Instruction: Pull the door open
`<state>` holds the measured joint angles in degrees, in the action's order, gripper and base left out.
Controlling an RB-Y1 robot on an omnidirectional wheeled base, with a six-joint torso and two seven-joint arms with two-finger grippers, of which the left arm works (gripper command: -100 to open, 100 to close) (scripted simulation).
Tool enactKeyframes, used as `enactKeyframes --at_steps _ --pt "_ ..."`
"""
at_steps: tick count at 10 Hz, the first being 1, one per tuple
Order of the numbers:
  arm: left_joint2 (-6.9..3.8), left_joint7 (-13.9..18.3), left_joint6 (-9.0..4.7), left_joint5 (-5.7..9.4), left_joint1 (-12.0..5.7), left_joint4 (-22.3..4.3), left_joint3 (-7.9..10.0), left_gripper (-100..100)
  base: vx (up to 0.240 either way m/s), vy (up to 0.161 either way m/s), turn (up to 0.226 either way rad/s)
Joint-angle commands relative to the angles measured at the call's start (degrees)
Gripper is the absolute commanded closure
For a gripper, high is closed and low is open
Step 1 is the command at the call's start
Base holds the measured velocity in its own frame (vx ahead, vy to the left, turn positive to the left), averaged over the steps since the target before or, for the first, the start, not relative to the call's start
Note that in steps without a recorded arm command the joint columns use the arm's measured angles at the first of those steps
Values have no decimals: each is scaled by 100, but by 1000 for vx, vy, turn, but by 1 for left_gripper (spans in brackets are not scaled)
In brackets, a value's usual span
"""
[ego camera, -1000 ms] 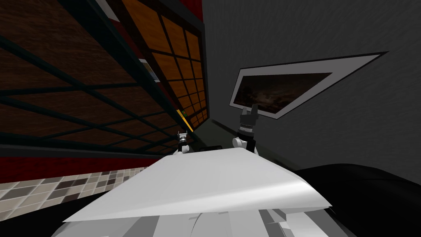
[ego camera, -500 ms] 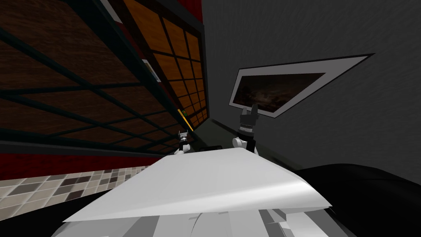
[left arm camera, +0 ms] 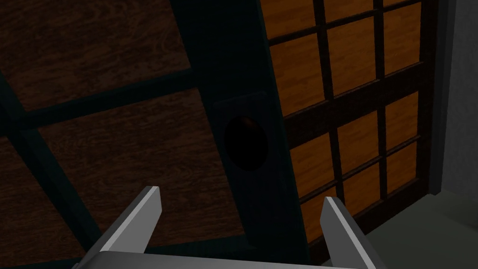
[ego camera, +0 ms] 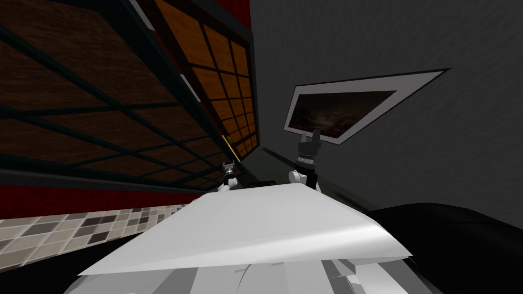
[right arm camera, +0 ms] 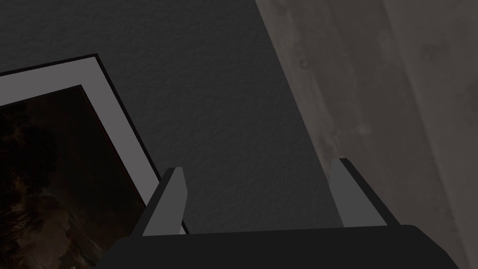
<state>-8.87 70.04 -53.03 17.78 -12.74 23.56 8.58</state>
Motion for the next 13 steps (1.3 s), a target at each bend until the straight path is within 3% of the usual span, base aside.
enactKeyframes --at_steps 1,8,9,10,13 --pt "28 180 50 17 39 106 2 -100 -45 4 -9" --pt "168 1260 39 168 -213 -105 11 -100 -62 7 -12" --pt "143 1183 -18 154 -245 -204 8 -100 -25 2 -4" --pt "-21 1385 -47 171 -165 -232 20 -100 115 3 -109" --pt "-21 1385 -47 171 -165 -232 20 -100 111 1 -17"
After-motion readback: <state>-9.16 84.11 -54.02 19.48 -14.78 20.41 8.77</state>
